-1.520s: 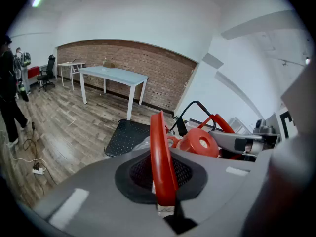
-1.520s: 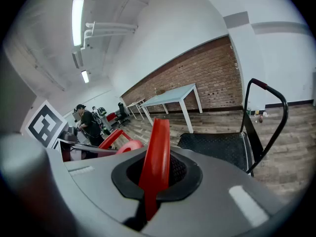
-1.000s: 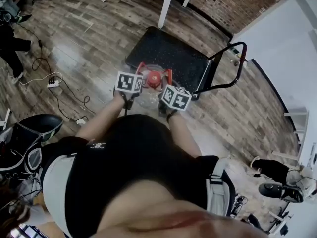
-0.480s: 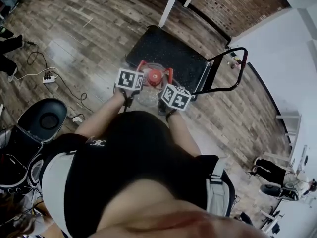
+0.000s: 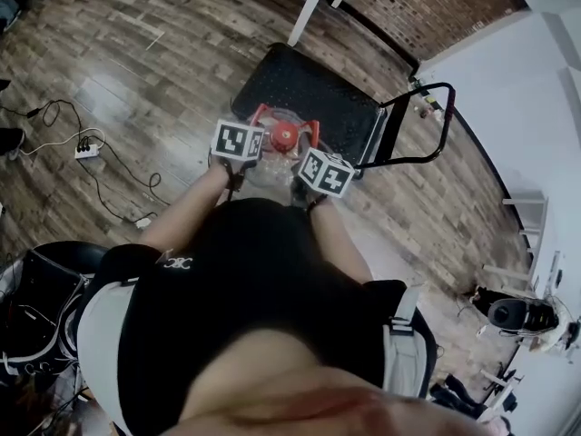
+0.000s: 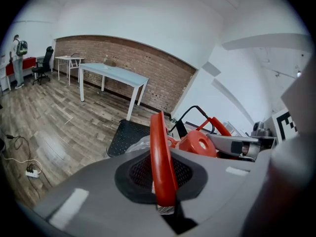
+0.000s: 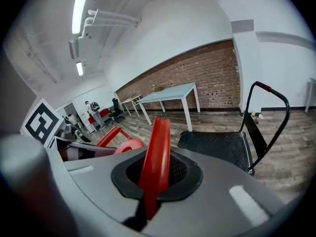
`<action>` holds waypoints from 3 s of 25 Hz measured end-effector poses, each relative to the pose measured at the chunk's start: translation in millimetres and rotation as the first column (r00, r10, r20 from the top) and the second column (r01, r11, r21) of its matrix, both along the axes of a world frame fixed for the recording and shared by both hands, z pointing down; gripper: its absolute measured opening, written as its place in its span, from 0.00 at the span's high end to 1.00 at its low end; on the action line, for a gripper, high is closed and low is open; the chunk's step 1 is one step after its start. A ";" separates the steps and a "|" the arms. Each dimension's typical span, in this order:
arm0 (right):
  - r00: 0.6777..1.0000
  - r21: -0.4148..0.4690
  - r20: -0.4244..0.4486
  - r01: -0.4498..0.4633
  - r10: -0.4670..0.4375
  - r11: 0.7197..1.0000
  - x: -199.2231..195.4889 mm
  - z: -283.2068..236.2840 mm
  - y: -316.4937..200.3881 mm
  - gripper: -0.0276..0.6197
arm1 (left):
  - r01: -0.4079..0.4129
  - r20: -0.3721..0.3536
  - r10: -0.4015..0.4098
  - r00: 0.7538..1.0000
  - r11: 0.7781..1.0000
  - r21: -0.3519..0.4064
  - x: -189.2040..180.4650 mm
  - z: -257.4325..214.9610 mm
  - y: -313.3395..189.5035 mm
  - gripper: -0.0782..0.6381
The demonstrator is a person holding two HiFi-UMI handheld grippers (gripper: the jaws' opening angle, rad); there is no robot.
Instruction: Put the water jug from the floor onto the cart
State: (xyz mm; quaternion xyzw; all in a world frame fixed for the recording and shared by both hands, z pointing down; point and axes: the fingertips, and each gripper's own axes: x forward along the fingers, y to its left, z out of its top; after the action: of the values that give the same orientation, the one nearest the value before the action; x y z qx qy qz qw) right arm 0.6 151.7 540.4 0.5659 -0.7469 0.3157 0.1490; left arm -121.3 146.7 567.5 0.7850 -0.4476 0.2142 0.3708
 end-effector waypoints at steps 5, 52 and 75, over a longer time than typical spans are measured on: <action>1.000 -0.041 0.018 0.018 -0.018 0.999 -10.4 7.4 -8.4 0.93 | 0.016 0.015 -0.016 1.000 1.000 -0.008 -10.9 6.6 -9.4 0.87; 0.982 -0.179 0.188 0.060 -0.026 0.982 90.0 57.6 -277.2 0.92 | 0.016 0.118 0.000 0.993 0.991 -0.136 87.0 45.1 -265.4 0.86; 0.972 -0.366 0.065 -0.186 0.225 0.912 91.1 89.1 -366.9 0.91 | -0.289 -0.024 0.289 0.957 0.943 -0.166 98.5 73.9 -407.6 0.86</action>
State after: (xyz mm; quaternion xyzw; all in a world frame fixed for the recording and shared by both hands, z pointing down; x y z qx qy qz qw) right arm 91.7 -215.2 629.4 0.5874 -0.6202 0.4894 0.1756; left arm -22.8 -260.9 641.4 0.8079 -0.3083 0.3036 0.4001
